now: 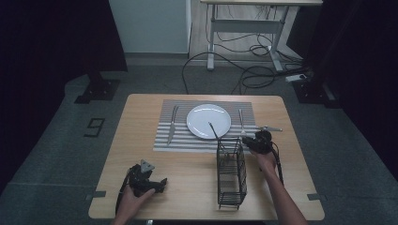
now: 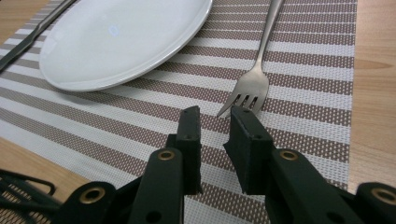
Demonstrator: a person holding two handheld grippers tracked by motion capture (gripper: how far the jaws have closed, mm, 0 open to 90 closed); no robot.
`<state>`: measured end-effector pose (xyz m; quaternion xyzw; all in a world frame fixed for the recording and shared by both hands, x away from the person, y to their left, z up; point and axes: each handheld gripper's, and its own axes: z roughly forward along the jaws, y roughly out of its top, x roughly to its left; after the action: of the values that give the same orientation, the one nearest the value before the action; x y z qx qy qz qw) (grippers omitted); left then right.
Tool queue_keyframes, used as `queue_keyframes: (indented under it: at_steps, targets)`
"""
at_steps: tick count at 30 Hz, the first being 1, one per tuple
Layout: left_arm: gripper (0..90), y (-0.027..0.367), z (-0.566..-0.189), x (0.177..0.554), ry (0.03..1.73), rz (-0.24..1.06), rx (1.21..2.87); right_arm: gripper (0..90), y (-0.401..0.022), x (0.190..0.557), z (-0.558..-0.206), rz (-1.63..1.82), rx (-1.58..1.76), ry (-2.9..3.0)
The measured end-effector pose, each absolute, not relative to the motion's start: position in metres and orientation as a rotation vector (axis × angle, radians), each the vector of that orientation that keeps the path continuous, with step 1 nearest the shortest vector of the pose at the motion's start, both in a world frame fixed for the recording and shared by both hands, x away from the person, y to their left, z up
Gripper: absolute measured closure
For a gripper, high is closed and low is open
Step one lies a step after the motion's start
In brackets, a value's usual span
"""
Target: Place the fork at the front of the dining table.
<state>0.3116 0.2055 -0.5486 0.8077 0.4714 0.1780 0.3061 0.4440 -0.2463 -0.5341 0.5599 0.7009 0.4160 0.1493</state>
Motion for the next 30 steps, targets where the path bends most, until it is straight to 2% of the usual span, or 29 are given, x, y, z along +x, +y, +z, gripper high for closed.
queue_keyframes:
  at_steps: [14, 30]
  targets:
    - [0.0, 0.205, -0.549, 0.312, 1.248, 0.471, 2.138, 67.8, -0.244, 0.427, -0.519, 1.184, 1.465, 2.091]
    - [0.0, 0.205, -0.549, 0.312, 1.248, 0.472, 2.138, 60.6, -0.255, 0.400, -0.525, 1.197, 1.400, 2.138]
